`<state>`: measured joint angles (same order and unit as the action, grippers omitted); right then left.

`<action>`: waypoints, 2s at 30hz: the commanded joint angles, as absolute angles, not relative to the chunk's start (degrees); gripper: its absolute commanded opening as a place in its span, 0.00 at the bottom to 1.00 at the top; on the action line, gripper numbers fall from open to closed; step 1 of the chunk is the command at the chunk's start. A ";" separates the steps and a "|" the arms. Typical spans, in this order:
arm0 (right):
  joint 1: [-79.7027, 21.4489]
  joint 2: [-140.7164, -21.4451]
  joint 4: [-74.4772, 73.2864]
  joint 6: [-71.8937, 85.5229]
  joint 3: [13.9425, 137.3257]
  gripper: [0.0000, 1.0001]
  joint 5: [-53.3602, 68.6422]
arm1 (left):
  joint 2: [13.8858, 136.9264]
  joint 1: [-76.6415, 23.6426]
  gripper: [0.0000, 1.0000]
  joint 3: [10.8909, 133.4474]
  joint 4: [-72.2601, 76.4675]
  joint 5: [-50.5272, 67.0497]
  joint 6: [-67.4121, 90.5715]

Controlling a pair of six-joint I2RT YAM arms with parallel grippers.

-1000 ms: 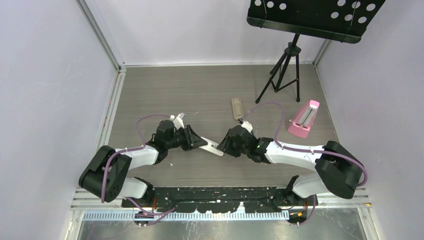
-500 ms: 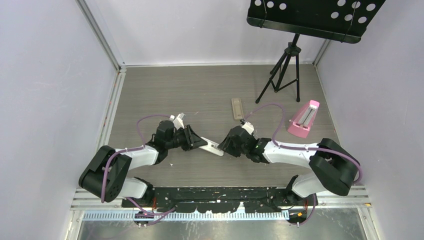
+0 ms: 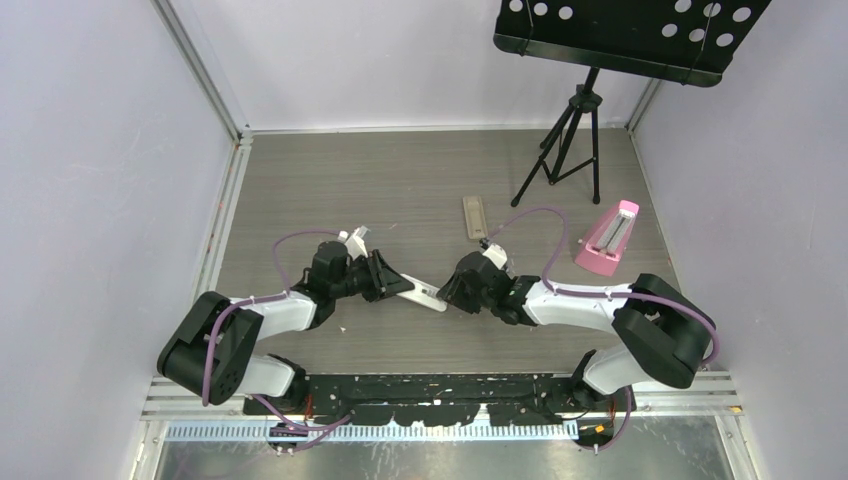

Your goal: Load the batteries into the remote control

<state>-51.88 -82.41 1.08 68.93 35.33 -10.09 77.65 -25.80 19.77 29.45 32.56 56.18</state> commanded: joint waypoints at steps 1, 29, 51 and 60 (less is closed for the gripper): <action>-51.77 -82.36 2.31 68.21 37.41 0.34 -11.65 | 77.19 -26.02 0.00 19.16 30.06 32.08 54.84; -51.77 -83.45 -5.00 67.23 40.19 0.36 -14.04 | 77.84 -26.02 0.00 19.25 29.73 32.00 54.76; -51.80 -85.31 -1.96 64.42 41.59 0.32 -13.00 | 78.46 -26.02 0.00 19.50 29.44 32.59 54.25; -51.81 -87.36 -2.45 65.98 41.89 0.32 -10.92 | 78.50 -26.02 0.00 19.51 29.53 32.87 54.23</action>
